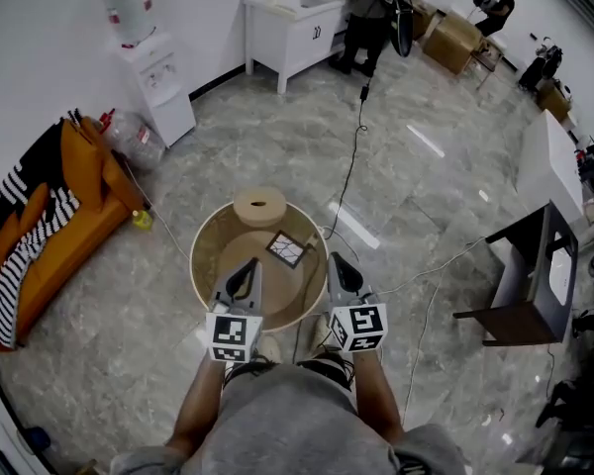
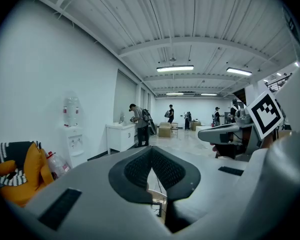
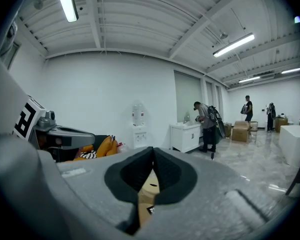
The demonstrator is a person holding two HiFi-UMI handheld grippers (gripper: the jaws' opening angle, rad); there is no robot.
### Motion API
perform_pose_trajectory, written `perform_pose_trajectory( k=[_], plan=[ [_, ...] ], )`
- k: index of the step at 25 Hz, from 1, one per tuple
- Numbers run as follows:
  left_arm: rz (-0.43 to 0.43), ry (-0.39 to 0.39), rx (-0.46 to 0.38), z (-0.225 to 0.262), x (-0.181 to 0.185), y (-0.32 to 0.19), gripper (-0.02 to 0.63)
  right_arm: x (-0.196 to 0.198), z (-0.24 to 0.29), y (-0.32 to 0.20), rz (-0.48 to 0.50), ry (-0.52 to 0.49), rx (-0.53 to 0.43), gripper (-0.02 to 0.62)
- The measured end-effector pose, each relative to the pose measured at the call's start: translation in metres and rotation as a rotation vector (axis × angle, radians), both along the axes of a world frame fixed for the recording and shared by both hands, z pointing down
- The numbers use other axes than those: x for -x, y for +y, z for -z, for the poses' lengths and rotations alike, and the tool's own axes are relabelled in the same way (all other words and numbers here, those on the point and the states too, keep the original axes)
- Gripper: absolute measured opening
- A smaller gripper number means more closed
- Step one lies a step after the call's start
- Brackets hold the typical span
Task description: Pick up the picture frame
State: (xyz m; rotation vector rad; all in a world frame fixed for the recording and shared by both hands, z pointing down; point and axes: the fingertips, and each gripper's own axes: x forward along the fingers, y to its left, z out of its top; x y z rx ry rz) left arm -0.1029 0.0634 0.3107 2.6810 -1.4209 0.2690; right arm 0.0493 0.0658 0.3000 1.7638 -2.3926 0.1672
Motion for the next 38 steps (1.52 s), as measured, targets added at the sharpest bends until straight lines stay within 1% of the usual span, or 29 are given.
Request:
perform_pose_trajectory(
  k=[4, 7, 13, 17, 22, 27, 33, 38],
  plan=[
    [0.02, -0.003, 0.007, -0.003, -0.008, -0.018, 0.017, -0.006, -0.004, -0.024, 0.026, -0.003, 0.007, 0.0],
    [0.054, -0.006, 0.019, -0.009, -0.014, -0.036, 0.017, -0.012, -0.01, -0.047, 0.063, -0.003, 0.018, 0.0],
    [0.163, -0.003, 0.062, -0.021, -0.033, -0.086, 0.017, -0.035, -0.021, -0.113, 0.171, 0.012, 0.05, 0.0],
    [0.249, -0.002, 0.094, -0.041, -0.034, -0.122, 0.017, -0.041, -0.04, -0.159, 0.237, 0.013, 0.082, 0.0],
    [0.349, -0.005, 0.174, -0.077, -0.034, -0.143, 0.017, -0.045, -0.079, -0.198, 0.325, 0.027, 0.16, 0.0],
    [0.404, -0.006, 0.226, -0.113, -0.028, -0.176, 0.017, -0.04, -0.124, -0.241, 0.373, 0.029, 0.225, 0.0],
    [0.432, -0.014, 0.305, -0.17, -0.03, -0.193, 0.017, -0.035, -0.183, -0.264, 0.418, 0.027, 0.3, 0.0],
    [0.444, -0.011, 0.365, -0.224, -0.031, -0.201, 0.017, -0.03, -0.237, -0.278, 0.448, 0.047, 0.348, 0.0]
  ],
)
